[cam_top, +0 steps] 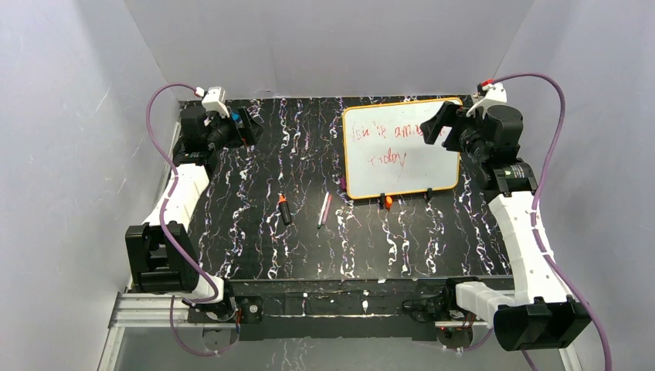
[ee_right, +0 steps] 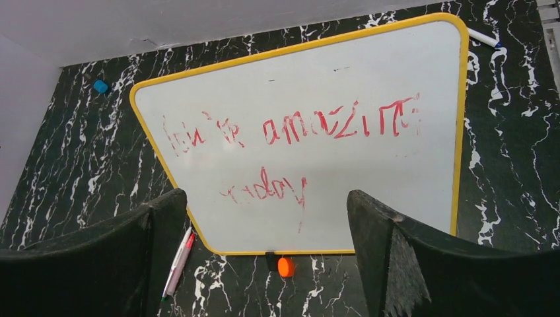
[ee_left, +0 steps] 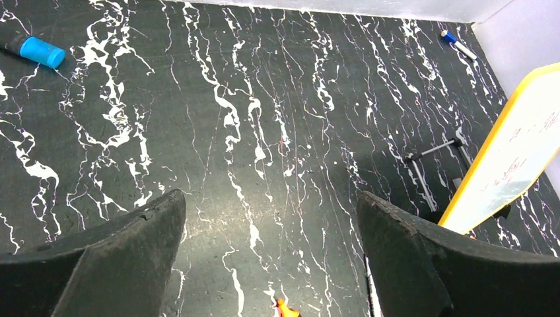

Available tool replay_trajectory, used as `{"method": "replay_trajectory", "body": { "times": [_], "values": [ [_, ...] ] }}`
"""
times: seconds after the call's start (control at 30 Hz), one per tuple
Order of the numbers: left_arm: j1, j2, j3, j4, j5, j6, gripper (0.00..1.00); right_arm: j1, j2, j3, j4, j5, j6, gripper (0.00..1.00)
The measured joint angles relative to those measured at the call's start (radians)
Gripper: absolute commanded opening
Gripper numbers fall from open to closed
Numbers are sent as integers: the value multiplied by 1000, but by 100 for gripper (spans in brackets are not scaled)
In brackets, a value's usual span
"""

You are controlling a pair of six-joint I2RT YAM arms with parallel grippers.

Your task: Insert the pens into the pen caps

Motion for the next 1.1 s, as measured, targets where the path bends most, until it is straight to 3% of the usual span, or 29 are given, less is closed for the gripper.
{"method": "replay_trajectory", "body": {
  "times": [0.4,0.57,0.77,1.1],
  "values": [
    [0,-20,0,-18,1,-2,98,0,-32,0,2,43,-10,99],
    [0,-34,0,-3,23,-21,98,0,-18,2,-82,61,-16,99],
    [0,-38,-9,3,31,-34,98,0,-37,-209,-144,125,-5,99],
    [0,-40,-25,32,61,-73,98,110,174,-275,-200,111,16,99]
  ]
}}
